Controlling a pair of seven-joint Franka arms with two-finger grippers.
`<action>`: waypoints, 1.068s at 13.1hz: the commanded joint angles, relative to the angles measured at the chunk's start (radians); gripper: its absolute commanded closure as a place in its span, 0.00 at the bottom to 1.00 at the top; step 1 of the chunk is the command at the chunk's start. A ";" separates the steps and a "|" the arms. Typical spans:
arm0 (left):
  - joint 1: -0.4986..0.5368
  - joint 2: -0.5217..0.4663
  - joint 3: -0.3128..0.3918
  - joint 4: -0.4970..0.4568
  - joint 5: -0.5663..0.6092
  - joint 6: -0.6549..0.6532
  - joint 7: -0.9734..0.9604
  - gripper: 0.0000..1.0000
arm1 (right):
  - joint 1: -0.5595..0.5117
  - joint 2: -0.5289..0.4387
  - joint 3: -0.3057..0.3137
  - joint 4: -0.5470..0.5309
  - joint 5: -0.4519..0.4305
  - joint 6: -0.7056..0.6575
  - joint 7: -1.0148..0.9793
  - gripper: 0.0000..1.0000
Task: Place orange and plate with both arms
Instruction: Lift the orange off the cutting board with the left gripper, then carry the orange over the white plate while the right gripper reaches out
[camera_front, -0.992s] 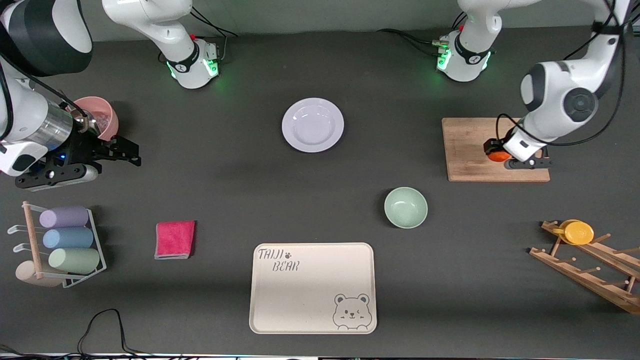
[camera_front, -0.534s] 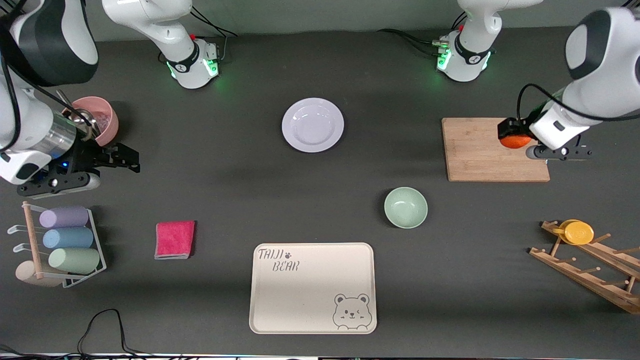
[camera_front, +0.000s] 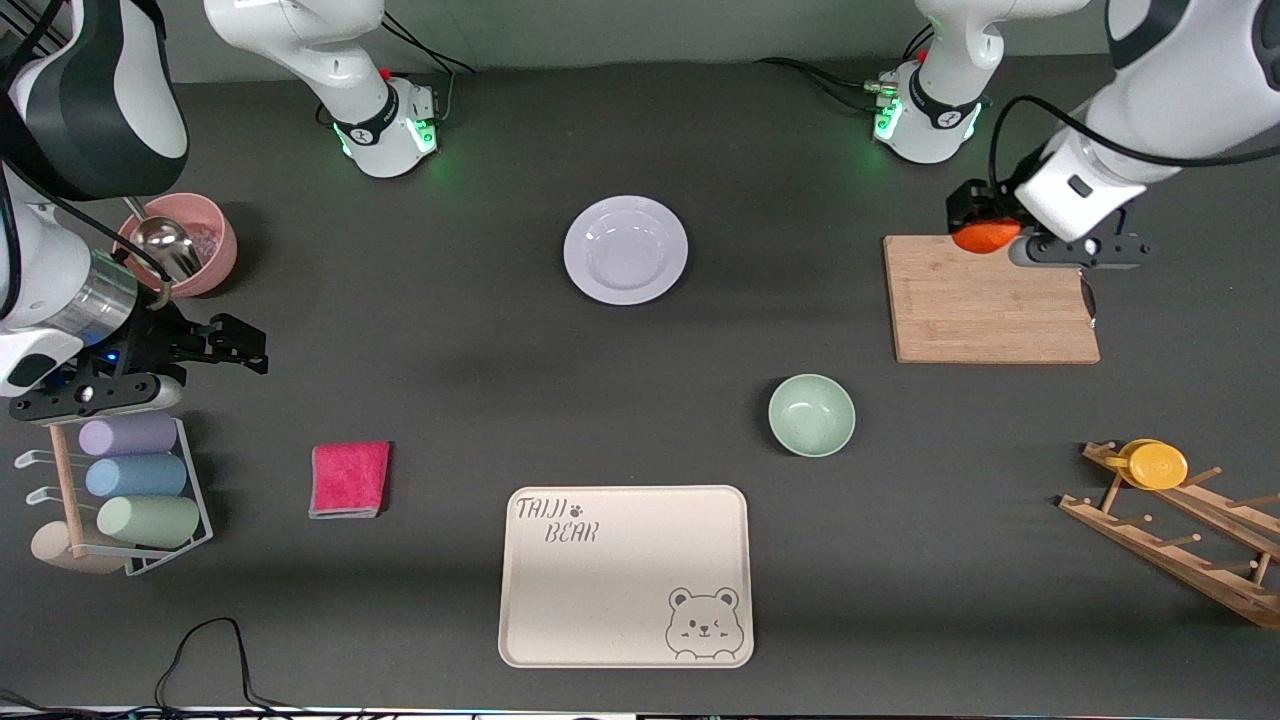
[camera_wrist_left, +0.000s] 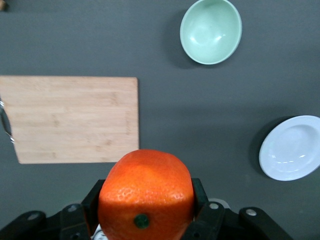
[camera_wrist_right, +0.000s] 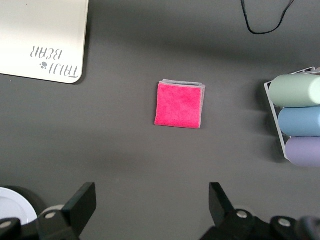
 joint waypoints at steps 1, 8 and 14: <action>-0.034 -0.036 -0.122 0.001 -0.016 0.012 -0.223 1.00 | -0.010 0.045 0.001 0.048 -0.014 -0.010 0.009 0.00; -0.039 0.033 -0.501 -0.003 -0.014 0.199 -0.695 1.00 | -0.007 0.105 0.001 0.108 0.140 -0.018 0.026 0.00; -0.114 0.193 -0.572 0.004 0.034 0.367 -0.837 1.00 | -0.015 0.137 0.000 0.044 0.526 0.001 0.201 0.00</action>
